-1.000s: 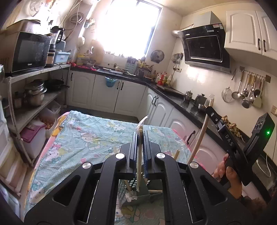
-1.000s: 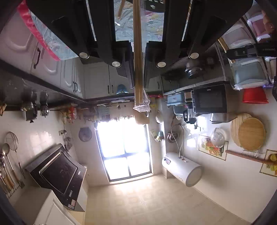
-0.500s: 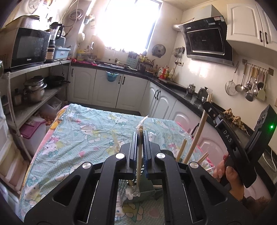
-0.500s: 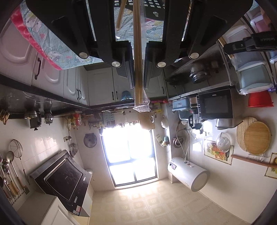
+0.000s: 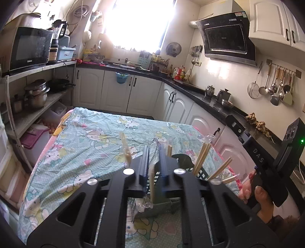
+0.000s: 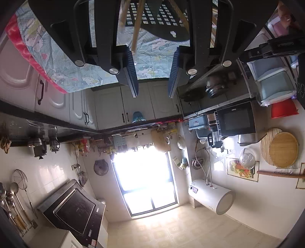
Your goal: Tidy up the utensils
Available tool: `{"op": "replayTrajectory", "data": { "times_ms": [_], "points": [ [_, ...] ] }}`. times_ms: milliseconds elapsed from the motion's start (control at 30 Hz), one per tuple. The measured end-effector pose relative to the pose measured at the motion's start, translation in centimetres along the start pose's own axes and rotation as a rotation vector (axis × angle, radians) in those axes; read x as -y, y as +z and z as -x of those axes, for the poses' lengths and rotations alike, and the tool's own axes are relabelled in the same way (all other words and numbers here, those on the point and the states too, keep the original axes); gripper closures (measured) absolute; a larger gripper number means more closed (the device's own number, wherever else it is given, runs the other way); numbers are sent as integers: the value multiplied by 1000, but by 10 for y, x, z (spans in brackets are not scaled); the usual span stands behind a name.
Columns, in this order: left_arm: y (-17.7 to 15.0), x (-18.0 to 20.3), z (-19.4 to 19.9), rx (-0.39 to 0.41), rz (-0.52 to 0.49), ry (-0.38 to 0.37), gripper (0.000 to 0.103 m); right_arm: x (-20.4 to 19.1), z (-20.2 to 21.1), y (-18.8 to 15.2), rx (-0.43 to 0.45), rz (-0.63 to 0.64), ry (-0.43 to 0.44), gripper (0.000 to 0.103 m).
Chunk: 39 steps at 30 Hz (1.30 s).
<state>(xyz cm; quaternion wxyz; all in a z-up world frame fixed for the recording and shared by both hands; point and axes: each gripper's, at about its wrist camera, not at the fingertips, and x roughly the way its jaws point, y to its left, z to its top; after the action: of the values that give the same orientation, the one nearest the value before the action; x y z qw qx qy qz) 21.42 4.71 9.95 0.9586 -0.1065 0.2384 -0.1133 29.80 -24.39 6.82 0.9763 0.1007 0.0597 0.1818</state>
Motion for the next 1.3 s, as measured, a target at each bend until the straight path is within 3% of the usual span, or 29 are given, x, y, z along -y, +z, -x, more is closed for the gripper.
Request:
{"op": "replayTrajectory", "data": {
  "times_ms": [400,767,1300],
  "points": [
    [0,6,22,18,4,-5,50,11,37,6,-79,-29,44,48],
    [-5,10,52,46,26,-9,12,-4,77,6,-121,19,87,30],
    [-27,13,90,59,1,10,11,-31,124,-2,-134,112,93,12]
  ]
}}
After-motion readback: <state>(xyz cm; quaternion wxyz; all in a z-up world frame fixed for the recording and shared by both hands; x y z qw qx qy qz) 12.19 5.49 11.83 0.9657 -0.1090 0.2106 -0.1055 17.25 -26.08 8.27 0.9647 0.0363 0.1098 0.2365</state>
